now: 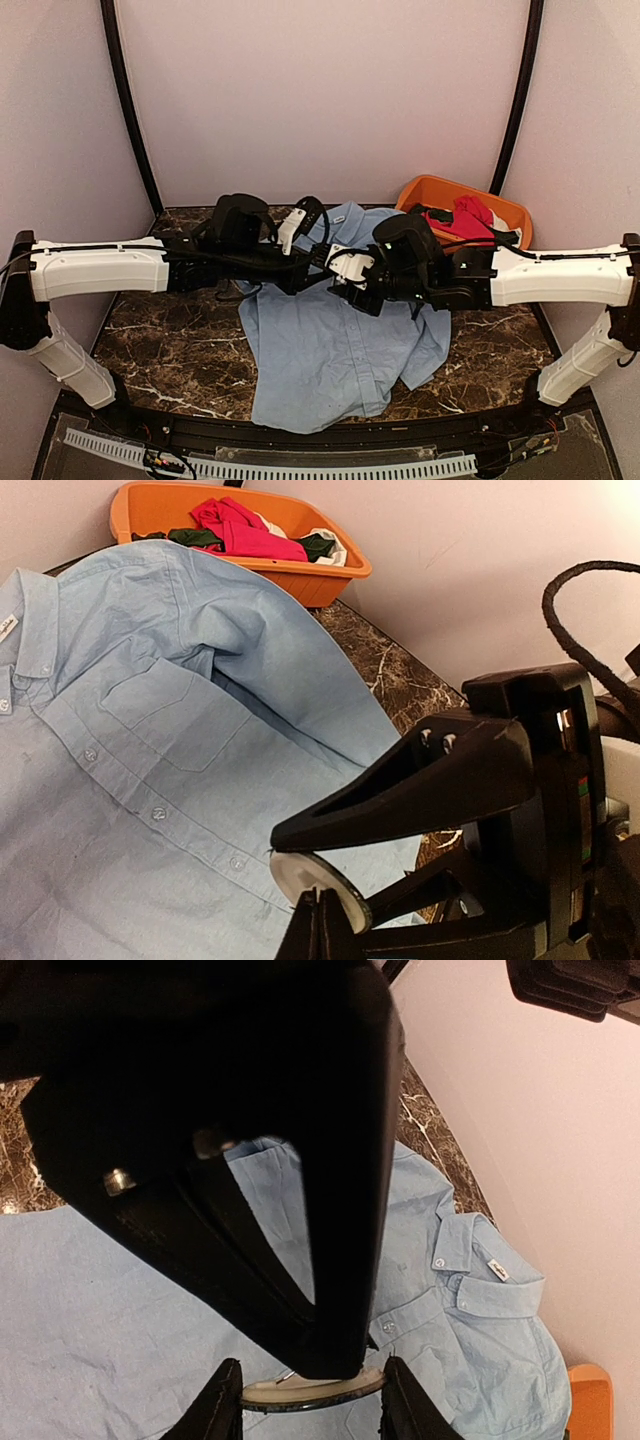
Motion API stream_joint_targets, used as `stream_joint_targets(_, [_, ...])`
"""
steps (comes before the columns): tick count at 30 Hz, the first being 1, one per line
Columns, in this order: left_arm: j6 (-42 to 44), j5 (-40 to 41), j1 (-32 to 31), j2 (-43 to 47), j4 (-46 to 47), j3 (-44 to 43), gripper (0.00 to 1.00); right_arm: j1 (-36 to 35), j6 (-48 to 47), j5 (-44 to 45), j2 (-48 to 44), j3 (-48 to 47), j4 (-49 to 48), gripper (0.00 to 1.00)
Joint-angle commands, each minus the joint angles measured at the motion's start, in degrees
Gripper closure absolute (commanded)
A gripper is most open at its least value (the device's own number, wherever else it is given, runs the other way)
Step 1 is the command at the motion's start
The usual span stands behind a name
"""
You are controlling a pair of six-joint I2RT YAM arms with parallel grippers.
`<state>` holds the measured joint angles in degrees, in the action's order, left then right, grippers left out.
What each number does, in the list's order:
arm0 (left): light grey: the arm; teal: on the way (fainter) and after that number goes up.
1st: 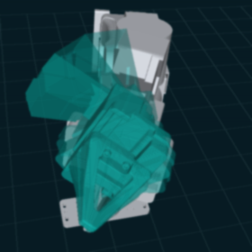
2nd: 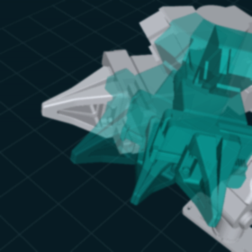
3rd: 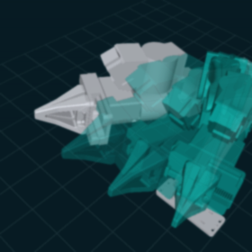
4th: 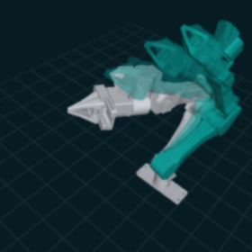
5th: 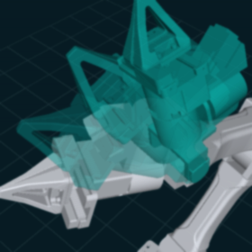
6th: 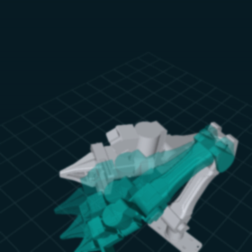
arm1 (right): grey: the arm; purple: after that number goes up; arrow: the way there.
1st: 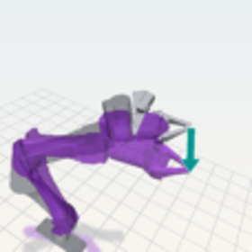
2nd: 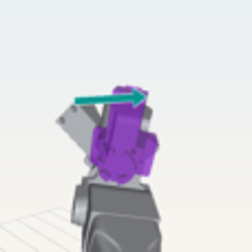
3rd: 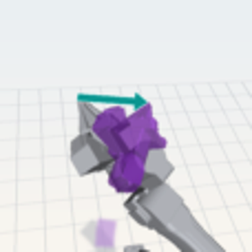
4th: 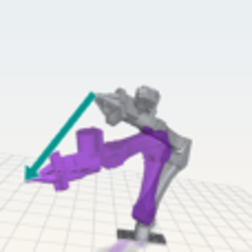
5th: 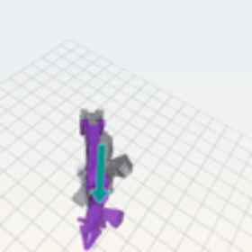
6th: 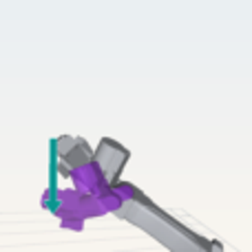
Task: Pin the brooch onto the clothing
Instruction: Place the brooch on the flattened clothing.
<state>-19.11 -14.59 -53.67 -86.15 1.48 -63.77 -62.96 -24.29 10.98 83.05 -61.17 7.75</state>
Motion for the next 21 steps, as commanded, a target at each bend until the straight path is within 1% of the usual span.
stream_joint_targets(1, [0.5, 0.3, -0.4, 0.0, -1.2, -0.4, 0.99, -0.8, 0.6, -1.0, -0.3, -1.2, -2.9, 1.0])
stream_joint_targets(6, [0.4, 1.8, -0.3, 0.1, -3.1, -0.3, 0.98, -0.7, 0.7, -1.3, -0.8, -0.7, -3.4, 1.0])
stream_joint_targets(11, [0.6, 3.9, -0.4, 0.5, -4.3, -0.3, 0.98, -0.7, 1.2, -2.8, -3.5, 1.7, -6.0, 1.0])
stream_joint_targets(21, [0.3, 5.6, -0.3, 0.5, -4.7, 0.1, 0.98, -0.8, 1.3, -4.6, -6.3, 3.5, -7.3, 1.0])
